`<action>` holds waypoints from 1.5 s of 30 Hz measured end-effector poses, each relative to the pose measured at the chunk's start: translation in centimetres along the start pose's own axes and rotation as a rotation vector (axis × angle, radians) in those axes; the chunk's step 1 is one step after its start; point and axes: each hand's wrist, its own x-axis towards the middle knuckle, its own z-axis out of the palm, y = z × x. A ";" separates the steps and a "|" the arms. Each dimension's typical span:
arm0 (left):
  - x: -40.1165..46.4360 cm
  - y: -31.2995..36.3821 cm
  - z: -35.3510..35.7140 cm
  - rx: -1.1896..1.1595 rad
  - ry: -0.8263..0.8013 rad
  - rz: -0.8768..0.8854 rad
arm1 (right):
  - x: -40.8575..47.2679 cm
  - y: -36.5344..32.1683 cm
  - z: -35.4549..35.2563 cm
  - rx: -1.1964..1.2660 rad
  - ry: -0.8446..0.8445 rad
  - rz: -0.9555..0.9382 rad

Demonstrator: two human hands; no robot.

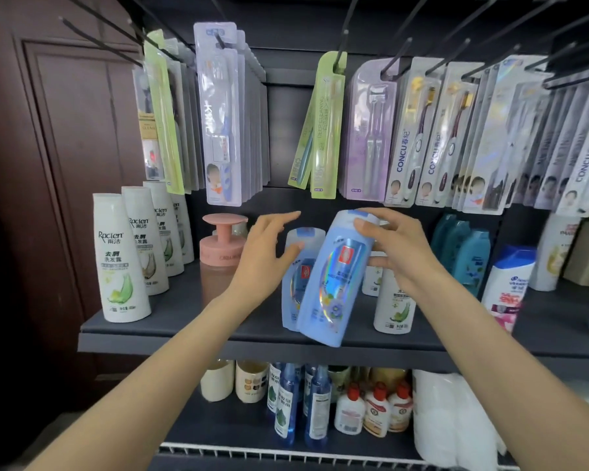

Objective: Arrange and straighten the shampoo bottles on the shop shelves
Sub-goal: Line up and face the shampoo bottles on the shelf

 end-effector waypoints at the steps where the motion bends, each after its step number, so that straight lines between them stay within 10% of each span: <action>1: -0.1 0.4 -0.1 0.028 -0.021 0.045 | -0.2 0.1 0.3 0.035 0.002 0.003; 10: -2.1 1.6 -4.1 -0.154 -0.450 -0.147 | -2.0 0.5 2.3 0.412 0.087 -0.017; 21: -4.5 1.3 -4.9 0.672 -0.028 0.365 | -3.8 -0.5 2.8 0.258 0.022 0.064; 32: -5.4 1.6 -6.4 0.208 -0.258 0.152 | -4.1 1.1 2.0 0.582 -0.111 -0.028; 45: -5.5 0.2 -6.3 0.595 -0.020 0.401 | -3.9 2.3 0.4 0.343 -0.201 -0.151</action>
